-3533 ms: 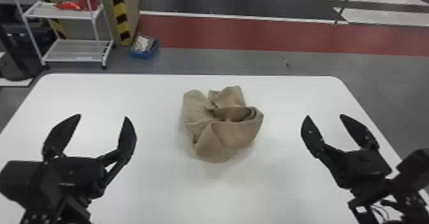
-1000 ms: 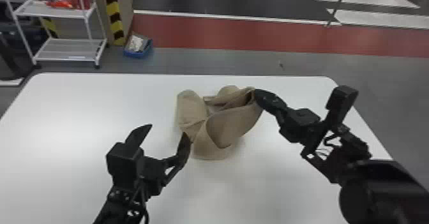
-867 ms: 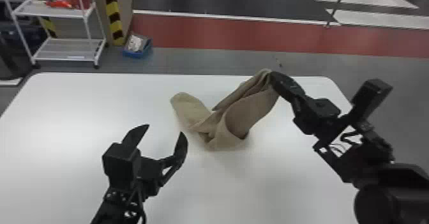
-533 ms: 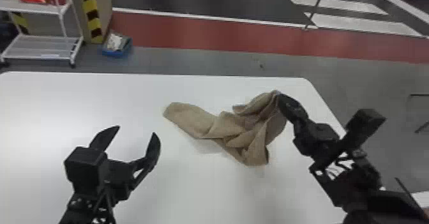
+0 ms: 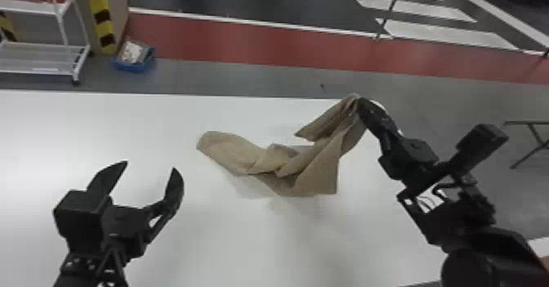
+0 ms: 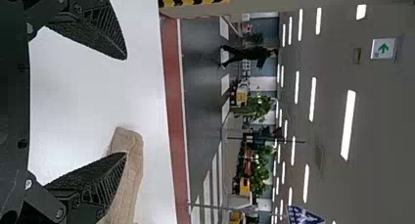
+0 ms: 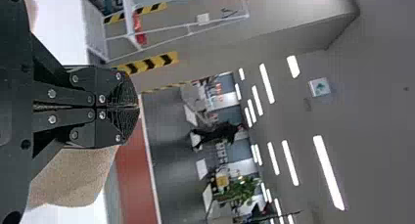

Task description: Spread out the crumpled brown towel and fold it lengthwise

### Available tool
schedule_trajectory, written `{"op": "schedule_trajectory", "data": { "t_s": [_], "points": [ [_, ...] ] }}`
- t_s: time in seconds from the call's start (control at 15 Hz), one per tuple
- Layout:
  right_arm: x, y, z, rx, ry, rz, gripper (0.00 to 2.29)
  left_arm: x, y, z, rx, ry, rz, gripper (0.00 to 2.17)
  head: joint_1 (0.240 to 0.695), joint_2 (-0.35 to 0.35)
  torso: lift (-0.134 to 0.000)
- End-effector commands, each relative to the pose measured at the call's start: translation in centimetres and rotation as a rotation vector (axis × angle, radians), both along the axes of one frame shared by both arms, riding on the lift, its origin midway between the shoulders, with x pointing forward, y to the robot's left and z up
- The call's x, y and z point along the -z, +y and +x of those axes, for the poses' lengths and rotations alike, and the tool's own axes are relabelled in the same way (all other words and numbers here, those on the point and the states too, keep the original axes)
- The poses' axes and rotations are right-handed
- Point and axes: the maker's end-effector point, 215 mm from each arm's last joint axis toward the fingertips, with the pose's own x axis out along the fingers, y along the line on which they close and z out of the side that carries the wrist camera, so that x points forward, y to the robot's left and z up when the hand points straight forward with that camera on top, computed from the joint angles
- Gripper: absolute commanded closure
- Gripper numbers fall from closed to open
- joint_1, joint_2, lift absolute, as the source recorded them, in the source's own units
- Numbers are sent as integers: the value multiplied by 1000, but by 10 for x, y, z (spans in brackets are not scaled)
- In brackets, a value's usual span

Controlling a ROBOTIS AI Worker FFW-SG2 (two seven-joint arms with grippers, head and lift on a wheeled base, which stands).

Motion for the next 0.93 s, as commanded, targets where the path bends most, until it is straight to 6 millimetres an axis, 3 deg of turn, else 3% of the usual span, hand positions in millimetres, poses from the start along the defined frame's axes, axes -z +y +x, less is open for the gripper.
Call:
{"op": "schedule_trajectory", "data": {
  "t_s": [0.0, 0.13, 0.2, 0.27, 0.33, 0.47, 0.67, 0.87],
  "points": [
    [-37, 22, 12, -82, -66, 47, 2132, -10, 26, 7, -55, -33, -38, 208, 695, -231, -124],
    [-50, 72, 24, -222, -89, 67, 2132, -13, 66, 13, -143, -51, -57, 205, 695, -192, -124],
    [-42, 103, 32, -321, -62, 93, 2132, -18, 85, 14, -176, -71, -67, 205, 695, -166, -124],
    [-32, 136, 38, -418, -28, 108, 2132, -23, 106, 13, -223, -91, -79, 205, 685, -89, -124],
    [-21, 162, 40, -503, 5, 115, 2132, -32, 119, 10, -256, -121, -95, 205, 681, -43, -124],
    [35, 208, 31, -722, 199, 191, 2132, -46, 141, 4, -310, -172, -104, 201, 680, 45, -124],
    [87, 243, -3, -951, 449, 259, 2128, -56, 148, 3, -337, -204, -114, 201, 695, 170, -124],
    [127, 252, -42, -1066, 722, 289, 2027, -57, 141, 6, -328, -208, -118, 201, 695, 211, -124]
  ]
}}
